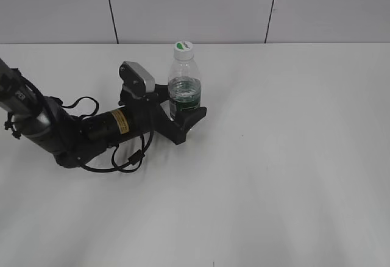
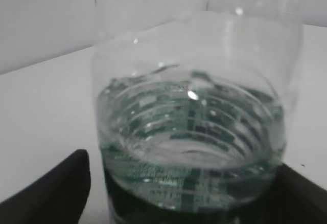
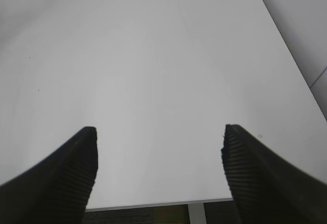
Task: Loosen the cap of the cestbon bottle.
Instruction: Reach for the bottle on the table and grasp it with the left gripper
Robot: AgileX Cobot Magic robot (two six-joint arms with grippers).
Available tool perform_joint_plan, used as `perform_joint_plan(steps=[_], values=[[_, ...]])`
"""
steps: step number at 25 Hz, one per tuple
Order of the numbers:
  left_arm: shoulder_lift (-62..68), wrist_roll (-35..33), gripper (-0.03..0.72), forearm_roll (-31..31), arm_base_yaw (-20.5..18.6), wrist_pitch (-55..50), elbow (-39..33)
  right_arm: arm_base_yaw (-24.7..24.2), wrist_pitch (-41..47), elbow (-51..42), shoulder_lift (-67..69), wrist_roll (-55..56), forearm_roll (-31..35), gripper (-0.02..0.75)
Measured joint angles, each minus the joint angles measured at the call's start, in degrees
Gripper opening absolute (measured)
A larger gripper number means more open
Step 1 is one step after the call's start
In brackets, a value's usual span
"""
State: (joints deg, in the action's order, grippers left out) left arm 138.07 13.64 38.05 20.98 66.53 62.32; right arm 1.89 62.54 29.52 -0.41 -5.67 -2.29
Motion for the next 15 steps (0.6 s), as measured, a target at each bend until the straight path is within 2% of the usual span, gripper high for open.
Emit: perform_joint_plan(steps=[15], values=[[0.0, 1.3, 0.572, -0.3, 0.0, -0.5, 1.2, 0.0, 0.0, 0.0, 0.0, 0.0, 0.0, 0.577]])
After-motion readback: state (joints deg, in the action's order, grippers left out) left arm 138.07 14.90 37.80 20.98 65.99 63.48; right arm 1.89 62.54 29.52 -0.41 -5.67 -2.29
